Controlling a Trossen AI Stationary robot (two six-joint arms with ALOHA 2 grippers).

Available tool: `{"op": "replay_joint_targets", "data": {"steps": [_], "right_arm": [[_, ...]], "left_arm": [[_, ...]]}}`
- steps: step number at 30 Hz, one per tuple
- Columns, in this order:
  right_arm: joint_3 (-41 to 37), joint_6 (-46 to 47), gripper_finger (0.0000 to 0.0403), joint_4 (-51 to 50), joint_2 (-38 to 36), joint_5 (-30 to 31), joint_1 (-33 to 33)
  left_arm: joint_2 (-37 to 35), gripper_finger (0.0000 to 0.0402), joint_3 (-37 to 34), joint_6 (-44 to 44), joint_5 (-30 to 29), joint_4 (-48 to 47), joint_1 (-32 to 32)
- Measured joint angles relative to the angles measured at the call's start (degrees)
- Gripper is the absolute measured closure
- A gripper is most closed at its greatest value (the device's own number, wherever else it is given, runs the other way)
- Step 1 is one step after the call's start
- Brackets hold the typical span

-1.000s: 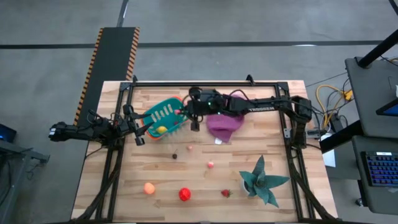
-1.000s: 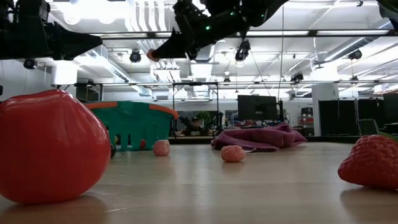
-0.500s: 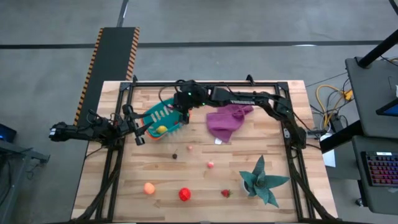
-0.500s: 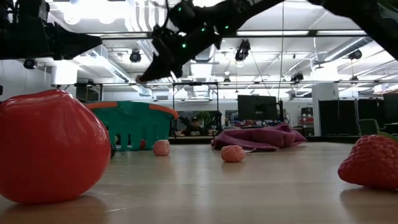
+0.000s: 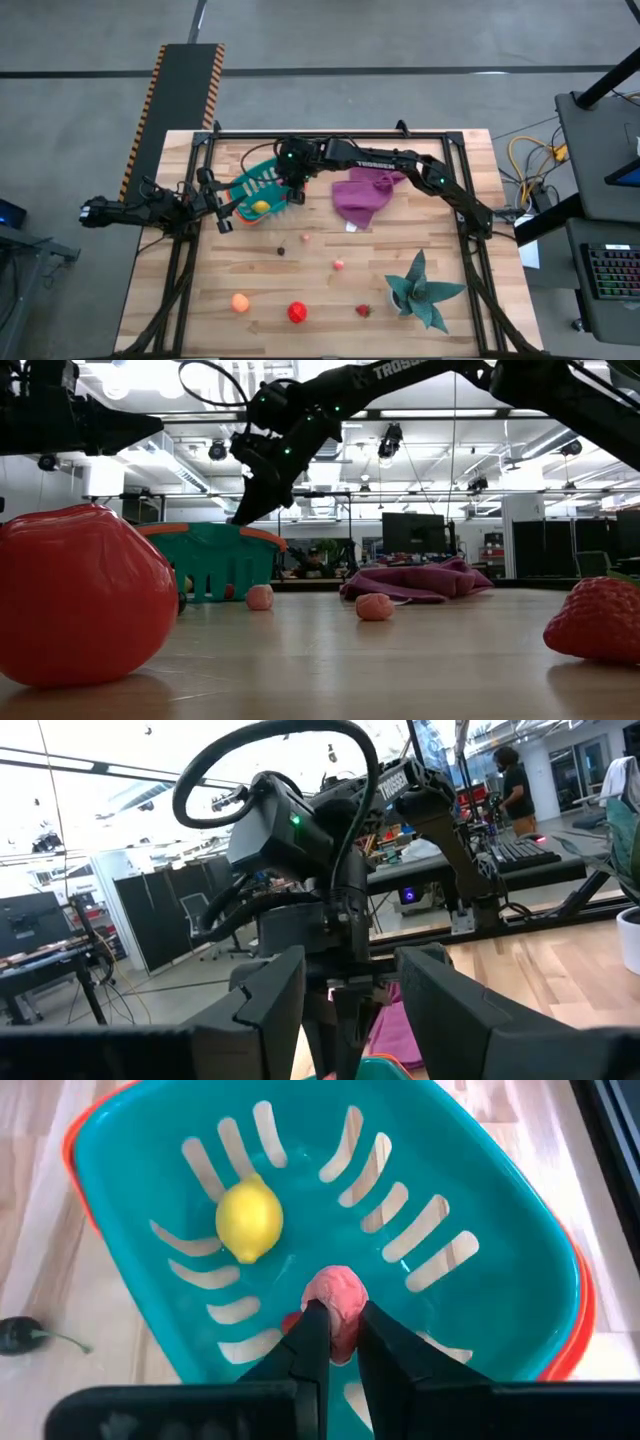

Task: Pick and placing Produce into tupperware
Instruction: Put the pink peach into the blue basket

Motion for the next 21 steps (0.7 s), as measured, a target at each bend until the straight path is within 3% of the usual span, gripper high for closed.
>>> {"op": "replay_joint_targets", "data": {"steps": [10, 21], "right_arm": [[0.73, -1.35, 0.0369, -8.0, -0.29, 2.66, -0.26], [0.62, -1.41, 0.0348, -8.52, -0.32, 3.85, -0.46]], "left_arm": [[0.02, 0.0251, 0.0, 0.0, -0.01, 0.0, 0.01], [0.09, 0.0251, 0.0, 0.02, 0.0, 0.0, 0.01]]}}
